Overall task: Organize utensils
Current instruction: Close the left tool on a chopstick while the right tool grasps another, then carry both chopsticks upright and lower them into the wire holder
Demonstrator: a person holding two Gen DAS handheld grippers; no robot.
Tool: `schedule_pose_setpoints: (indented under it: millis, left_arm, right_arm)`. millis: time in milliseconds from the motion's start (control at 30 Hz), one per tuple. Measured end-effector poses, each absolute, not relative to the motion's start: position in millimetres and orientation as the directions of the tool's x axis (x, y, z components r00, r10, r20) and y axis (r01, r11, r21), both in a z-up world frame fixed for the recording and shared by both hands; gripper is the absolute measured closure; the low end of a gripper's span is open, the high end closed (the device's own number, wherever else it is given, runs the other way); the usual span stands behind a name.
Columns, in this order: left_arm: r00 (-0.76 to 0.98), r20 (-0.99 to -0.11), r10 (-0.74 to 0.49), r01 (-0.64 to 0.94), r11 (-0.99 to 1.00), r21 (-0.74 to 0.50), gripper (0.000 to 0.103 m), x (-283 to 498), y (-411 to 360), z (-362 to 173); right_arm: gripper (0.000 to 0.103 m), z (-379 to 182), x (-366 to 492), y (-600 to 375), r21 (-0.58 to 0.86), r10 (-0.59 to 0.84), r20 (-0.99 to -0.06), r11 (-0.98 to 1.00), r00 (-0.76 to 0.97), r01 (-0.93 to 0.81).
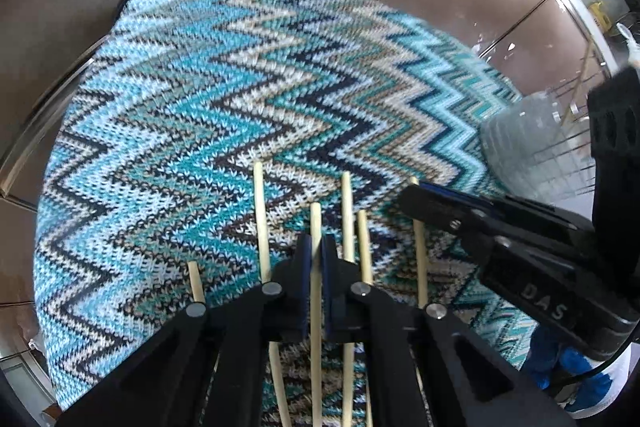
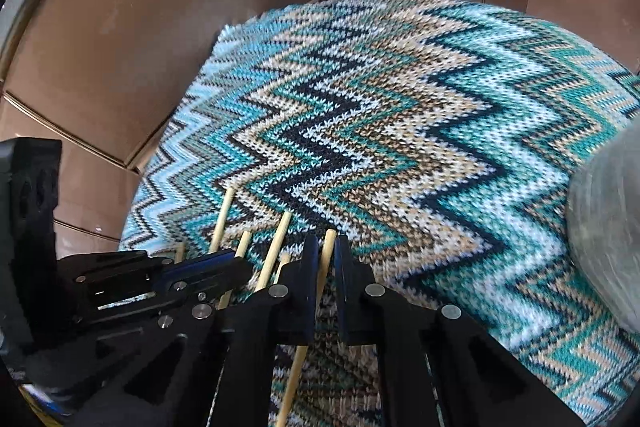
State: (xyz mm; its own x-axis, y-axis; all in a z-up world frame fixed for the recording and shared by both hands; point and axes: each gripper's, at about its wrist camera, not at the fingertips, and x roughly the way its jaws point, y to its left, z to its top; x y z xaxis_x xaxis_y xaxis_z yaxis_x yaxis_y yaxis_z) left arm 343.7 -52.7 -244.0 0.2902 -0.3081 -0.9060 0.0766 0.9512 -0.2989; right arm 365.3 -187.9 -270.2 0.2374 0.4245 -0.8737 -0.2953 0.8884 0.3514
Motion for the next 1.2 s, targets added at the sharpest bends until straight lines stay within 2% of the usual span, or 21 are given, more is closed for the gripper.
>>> schedule_pose_setpoints:
  millis: [267,600,900,1200]
  left_arm:
    - [0.474,-0.807,-0.353,0.117,0.933,-0.34,0.098,296,-46,-179]
    - [0.664,-0.656,-0.358,0.186,0.93,-0.318,0.098,208,-41,-100]
    - [0.732,-0.563,-0.385,0.224,0.916,-0.334,0.098,160,-60,-63]
    - [0.751,-0.504,-0.427,0.292,0.899,-0.327,0.098,170,-109,-32]
  right_arm:
    - [0.096,-208,310,-215,0.337,0.464,-0.797,0.873,0.387,-0.353]
    - [0.098,-134,206,-243,0.294,0.494,-0.672,0.862,0.552,-0.414]
    - [0.098,-87,129,-270,0.254,0.498,-0.577,0.863,0.648,-0.437]
    - [0.098,-50,108,-330,0.245,0.464,-0.461,0.886,0.756,-0.394]
